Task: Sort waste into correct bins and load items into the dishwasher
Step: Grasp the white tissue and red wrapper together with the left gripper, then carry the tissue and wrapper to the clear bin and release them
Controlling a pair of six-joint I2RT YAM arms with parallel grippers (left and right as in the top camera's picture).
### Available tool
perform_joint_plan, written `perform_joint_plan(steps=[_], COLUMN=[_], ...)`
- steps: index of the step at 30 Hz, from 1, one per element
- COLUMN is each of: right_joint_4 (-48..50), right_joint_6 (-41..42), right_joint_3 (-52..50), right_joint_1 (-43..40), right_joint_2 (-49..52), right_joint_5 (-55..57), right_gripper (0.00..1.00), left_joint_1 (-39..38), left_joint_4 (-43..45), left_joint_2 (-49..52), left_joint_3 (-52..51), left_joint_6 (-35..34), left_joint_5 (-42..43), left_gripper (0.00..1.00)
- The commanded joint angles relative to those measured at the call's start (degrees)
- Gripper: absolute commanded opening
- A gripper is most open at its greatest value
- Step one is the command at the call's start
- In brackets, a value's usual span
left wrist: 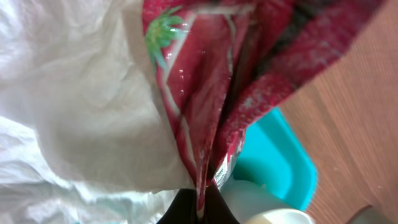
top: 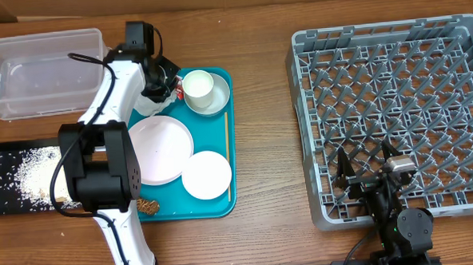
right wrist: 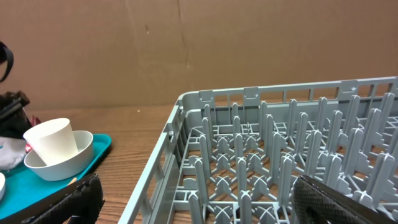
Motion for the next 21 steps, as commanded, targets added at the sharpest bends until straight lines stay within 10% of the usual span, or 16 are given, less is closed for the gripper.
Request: perform_joint_plan(steps=[1,21], right_joint_4=[0.5,0.4], right_joint_6=[-0.3,-0.3], right_joint_3=[-0.6,-0.6], right_joint_1=[-0.1,-0.1], right_joint_2=[-0.6,-0.6], right_joint_5=[0.4,0.4], right_gripper=[1.00,1.00], left_joint_1=[-0.2,5.1], left_joint_4=[-5.6,-35.7], left_joint_2=[0.7,0.7], left_joint_3=[5.8,35.9], left_joint_6=[0.5,8.3], left_joint_5=[1.2,-7.9], left_gripper=[0.04,0.04])
